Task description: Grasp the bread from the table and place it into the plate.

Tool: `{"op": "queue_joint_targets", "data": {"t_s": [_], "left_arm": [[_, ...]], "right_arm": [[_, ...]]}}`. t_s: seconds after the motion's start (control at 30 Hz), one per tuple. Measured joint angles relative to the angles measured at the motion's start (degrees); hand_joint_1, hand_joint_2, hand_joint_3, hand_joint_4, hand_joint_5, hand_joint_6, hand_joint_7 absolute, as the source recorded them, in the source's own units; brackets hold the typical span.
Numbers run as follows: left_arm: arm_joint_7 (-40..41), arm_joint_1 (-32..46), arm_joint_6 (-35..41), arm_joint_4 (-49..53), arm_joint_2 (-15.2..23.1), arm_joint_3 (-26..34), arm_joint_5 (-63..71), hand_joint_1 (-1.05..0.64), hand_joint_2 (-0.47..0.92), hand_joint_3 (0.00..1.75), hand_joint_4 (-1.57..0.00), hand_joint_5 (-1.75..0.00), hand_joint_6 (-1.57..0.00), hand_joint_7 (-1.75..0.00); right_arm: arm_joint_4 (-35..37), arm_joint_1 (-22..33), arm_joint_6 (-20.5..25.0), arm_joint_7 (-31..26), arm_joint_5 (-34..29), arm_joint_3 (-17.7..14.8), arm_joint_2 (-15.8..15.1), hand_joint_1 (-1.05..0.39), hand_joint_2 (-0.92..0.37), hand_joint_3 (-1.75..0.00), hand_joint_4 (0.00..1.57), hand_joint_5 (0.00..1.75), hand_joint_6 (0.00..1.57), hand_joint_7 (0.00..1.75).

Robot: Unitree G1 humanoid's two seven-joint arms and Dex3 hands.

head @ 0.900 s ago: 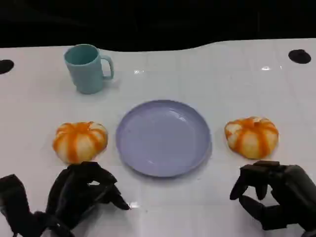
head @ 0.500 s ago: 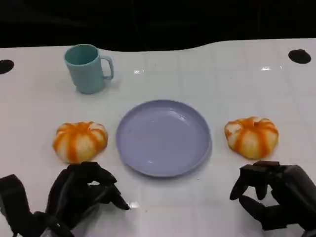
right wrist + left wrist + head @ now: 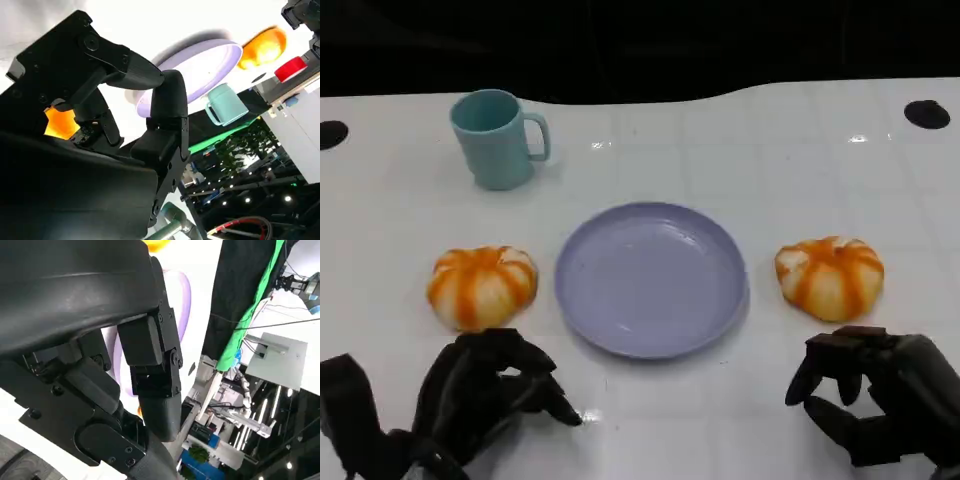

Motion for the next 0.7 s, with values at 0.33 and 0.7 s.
{"op": "queue_joint_targets", "data": {"t_s": [0.33, 0.7], "left_arm": [[0.0, 0.0, -0.07, 0.02, 0.0, -0.05, 0.0, -1.05, 0.62, 0.0, -1.57, -0.59, -1.57, -0.36], [0.0, -0.2, -0.41, 0.61, 0.0, -0.03, 0.01, -1.05, 0.62, 0.0, -1.57, -0.59, -1.57, -0.36]], "right_arm": [[-4.29, 0.71, 1.14, 4.2, 3.99, -1.91, 0.17, -0.26, -0.54, -0.89, 0.72, 1.43, 0.8, 0.9], [-12.81, 2.05, 7.83, 9.19, 4.66, -4.82, -0.47, -0.32, -0.74, -0.36, 0.39, 0.96, 0.62, 0.29]]}}
